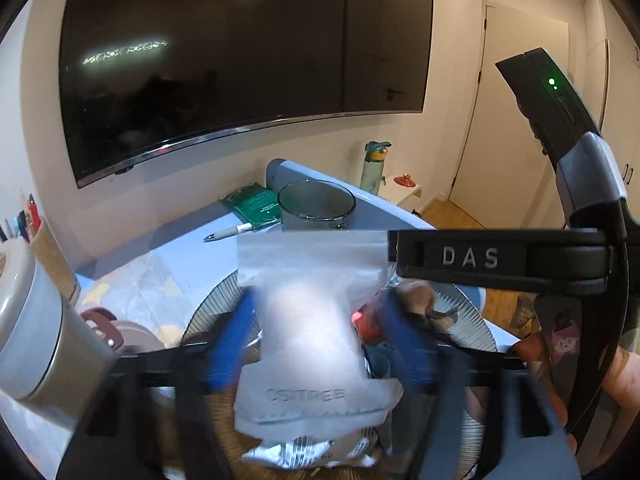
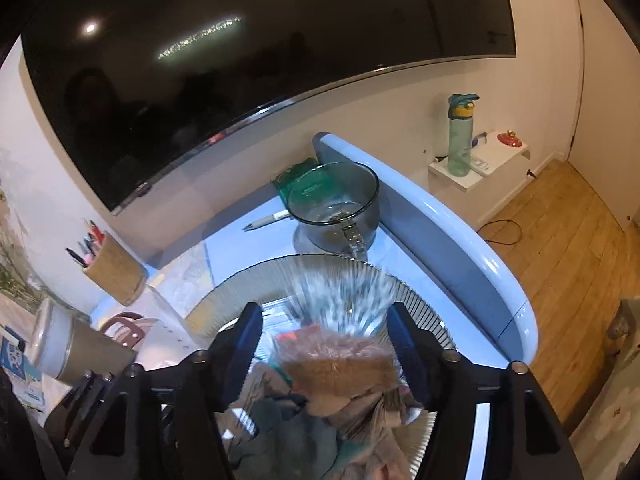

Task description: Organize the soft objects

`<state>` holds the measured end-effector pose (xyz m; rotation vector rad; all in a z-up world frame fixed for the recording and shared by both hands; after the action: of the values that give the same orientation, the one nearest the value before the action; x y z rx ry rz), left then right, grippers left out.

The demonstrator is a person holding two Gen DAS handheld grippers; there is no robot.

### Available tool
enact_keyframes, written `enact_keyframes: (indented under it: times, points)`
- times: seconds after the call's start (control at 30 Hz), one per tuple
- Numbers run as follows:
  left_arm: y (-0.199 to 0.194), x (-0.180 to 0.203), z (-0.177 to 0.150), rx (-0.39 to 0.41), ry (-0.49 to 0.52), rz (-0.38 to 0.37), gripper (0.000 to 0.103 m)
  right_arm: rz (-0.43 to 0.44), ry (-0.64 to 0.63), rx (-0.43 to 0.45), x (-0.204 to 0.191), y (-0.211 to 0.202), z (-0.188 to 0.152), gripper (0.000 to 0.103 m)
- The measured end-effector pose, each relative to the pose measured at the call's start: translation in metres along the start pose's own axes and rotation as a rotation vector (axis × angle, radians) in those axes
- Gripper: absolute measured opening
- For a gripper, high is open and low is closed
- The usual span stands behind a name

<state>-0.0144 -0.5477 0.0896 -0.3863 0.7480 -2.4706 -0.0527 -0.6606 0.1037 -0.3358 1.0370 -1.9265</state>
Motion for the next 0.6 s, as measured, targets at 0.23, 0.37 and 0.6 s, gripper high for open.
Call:
enact_keyframes:
  times: [0.23, 0.37, 0.6]
  points:
    - [-0.016, 0.009, -0.003, -0.003, 0.007, -0.049, 0.084, 0.010, 0.042, -0.017, 0.015, -0.006, -0.011, 0.070]
    - [-0.056, 0.010, -0.007, 0.019, -0.011, -0.095, 0.084, -0.019, 0.035, -0.009, 0.017, -0.027, -0.019, 0.070]
    - [-0.155, -0.023, -0.017, 0.087, -0.017, -0.082, 0.084, -0.064, -0.054, 0.051, -0.018, -0.101, -0.046, 0.074]
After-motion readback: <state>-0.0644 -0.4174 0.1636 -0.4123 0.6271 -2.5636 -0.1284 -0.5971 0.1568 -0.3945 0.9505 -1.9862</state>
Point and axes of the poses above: each gripper's, at about its wrist camera, not at the fingertips, and y roughly the way its jaws point, x to its right, z to its top, the point moved 7 cm from there along y, roughly the way its jaws point, and after that the axes turned 3 degrees about -z, right-handed, at the moved point
